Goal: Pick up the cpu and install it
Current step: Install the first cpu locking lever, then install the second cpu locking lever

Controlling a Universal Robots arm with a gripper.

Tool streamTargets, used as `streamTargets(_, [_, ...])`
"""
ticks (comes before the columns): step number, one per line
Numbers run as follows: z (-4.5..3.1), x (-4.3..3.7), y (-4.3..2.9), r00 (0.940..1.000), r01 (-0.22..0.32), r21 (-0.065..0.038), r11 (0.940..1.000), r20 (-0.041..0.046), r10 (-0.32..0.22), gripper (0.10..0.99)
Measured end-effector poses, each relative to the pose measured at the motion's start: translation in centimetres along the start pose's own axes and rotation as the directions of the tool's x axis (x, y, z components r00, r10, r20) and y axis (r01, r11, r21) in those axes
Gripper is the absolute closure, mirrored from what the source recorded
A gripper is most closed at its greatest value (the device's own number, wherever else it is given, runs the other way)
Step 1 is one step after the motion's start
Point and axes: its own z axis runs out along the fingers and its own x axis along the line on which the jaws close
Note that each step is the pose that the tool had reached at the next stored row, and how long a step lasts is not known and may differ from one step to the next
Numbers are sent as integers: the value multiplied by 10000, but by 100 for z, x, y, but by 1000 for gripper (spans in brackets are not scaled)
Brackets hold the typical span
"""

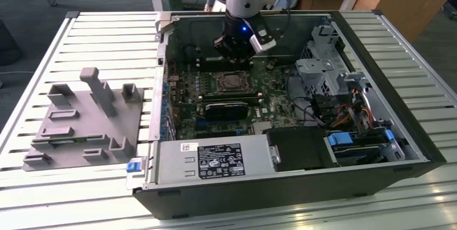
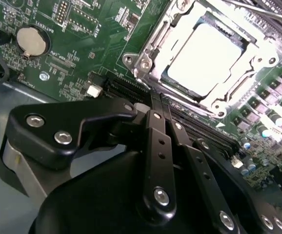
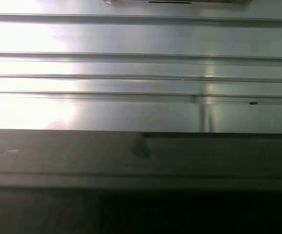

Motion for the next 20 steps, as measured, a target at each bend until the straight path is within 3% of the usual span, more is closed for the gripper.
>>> streamTargets(20, [-29, -11, -106, 10000, 0, -1, 10000, 0, 0, 980])
